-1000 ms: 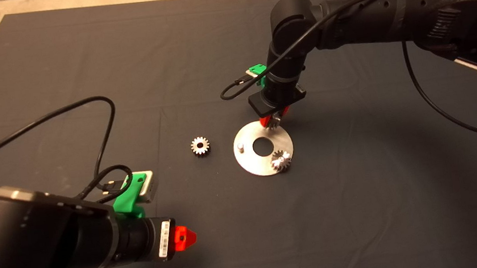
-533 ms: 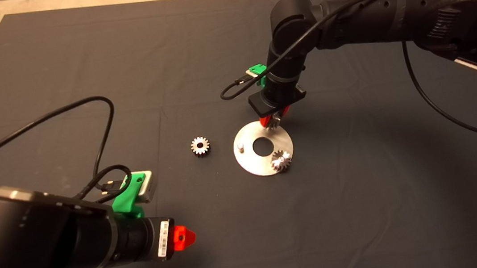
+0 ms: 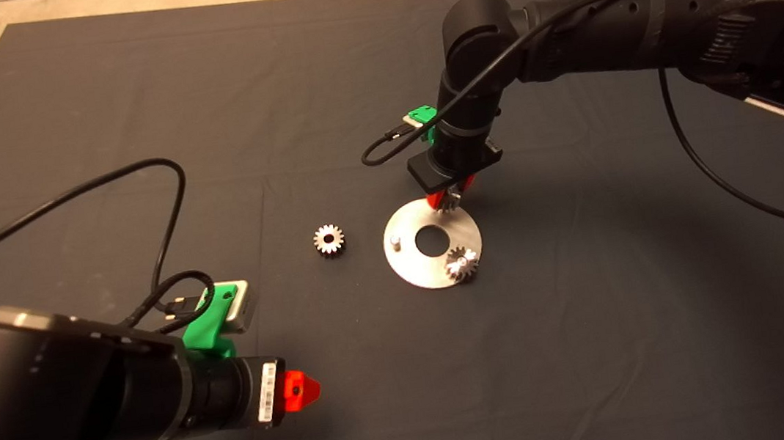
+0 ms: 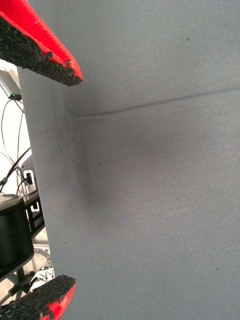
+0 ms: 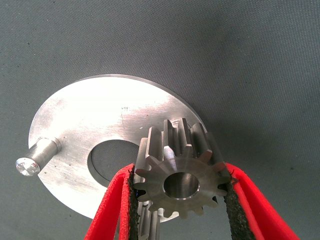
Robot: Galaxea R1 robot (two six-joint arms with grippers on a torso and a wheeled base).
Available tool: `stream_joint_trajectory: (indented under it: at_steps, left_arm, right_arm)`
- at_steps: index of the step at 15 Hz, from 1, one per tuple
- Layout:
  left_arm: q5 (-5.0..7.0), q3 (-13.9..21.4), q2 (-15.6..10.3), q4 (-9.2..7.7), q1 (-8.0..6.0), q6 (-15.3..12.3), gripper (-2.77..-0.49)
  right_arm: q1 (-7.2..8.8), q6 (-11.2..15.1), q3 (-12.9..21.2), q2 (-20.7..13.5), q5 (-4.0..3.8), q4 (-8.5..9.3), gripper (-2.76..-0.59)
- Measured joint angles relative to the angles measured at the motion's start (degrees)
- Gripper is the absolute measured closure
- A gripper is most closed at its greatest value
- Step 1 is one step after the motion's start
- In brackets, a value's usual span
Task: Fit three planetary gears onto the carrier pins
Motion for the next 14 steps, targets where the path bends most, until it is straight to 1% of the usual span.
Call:
stream_joint_trajectory:
  at_steps: [2,4,5,8,9,10,11,14]
  left_arm:
    - [-0.02,0.00,-0.04,0.00,0.00,0.00,-2.76]
    - [0.00,0.00,-0.15,0.00,0.00,0.00,-2.76]
    - [-0.02,0.00,-0.12,0.00,0.00,0.00,-2.76]
    - [0.00,0.00,-0.15,0.00,0.00,0.00,-2.76]
    - [-0.02,0.00,-0.12,0.00,0.00,0.00,-2.76]
    - [-0.02,0.00,-0.12,0.00,0.00,0.00,-2.76]
    - [0.00,0.00,-0.15,0.00,0.00,0.00,-2.76]
    - [-0.02,0.00,-0.17,-0.02,0.00,0.00,-2.76]
  right_arm:
    - [-0.02,0.00,0.00,0.20,-0.34,-0.04,-0.92]
    - [-0.04,0.00,0.00,0.26,-0.40,-0.08,-0.92]
    - [-0.06,0.00,0.00,0.54,-0.79,-0.15,-0.92]
    - [-0.24,0.00,0.00,1.00,-1.30,-0.63,-0.92]
    - [-0.82,-0.02,0.00,0.95,-1.23,-1.01,-0.92]
    - [-1.92,-0.11,-0.04,0.94,-0.90,-1.80,-0.92]
    - [-2.93,-0.13,-0.11,0.91,-0.67,-1.94,-0.92]
    - [-3.02,-0.13,-0.05,0.76,-0.67,-1.85,-0.92]
